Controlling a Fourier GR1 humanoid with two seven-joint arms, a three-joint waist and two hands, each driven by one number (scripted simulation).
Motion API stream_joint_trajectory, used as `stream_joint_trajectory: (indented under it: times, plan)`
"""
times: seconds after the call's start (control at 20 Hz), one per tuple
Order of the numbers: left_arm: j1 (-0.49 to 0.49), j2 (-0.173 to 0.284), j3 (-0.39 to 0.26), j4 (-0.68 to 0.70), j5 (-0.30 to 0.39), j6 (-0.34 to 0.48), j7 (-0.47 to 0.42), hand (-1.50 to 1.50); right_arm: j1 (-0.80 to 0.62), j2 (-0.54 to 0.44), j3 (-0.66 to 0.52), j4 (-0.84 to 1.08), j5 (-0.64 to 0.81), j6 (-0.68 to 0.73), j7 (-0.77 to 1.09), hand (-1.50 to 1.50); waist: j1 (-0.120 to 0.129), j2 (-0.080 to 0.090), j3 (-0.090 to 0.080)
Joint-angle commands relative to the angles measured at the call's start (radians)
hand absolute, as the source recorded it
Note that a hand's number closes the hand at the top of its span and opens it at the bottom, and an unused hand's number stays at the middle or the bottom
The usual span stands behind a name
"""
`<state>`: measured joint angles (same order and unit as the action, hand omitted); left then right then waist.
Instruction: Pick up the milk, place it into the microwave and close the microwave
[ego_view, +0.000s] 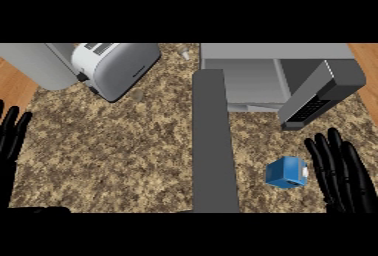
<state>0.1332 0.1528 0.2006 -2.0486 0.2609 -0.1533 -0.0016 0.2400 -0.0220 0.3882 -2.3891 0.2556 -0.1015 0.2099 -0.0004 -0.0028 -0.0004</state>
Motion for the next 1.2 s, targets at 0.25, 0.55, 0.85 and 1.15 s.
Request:
stream_joint_trajectory:
  times: [0.25, 0.55, 0.85, 1.15]
  plan:
    - [0.16, 0.002, 0.081, -0.166, 0.121, -0.076, 0.037, -1.5, 0.081, -0.032, -0.065, 0.116, 0.004, -0.043, -0.139, -1.5, 0.007, 0.0, 0.001]
    - [0.193, -0.004, 0.136, -0.113, 0.146, -0.148, -0.004, -1.5, 0.22, -0.05, -0.031, 0.142, 0.018, -0.055, -0.25, -1.5, 0.0, 0.0, 0.001]
    - [0.209, -0.034, 0.143, -0.108, 0.118, -0.179, -0.025, -1.5, 0.118, -0.046, -0.228, 0.356, -0.14, -0.03, -0.346, -1.5, 0.003, 0.002, 0.001]
    - [0.171, 0.014, 0.221, -0.1, 0.197, -0.214, 0.026, -1.5, 0.114, -0.068, -0.331, 0.467, -0.181, -0.016, -0.422, -1.5, 0.001, 0.002, 0.001]
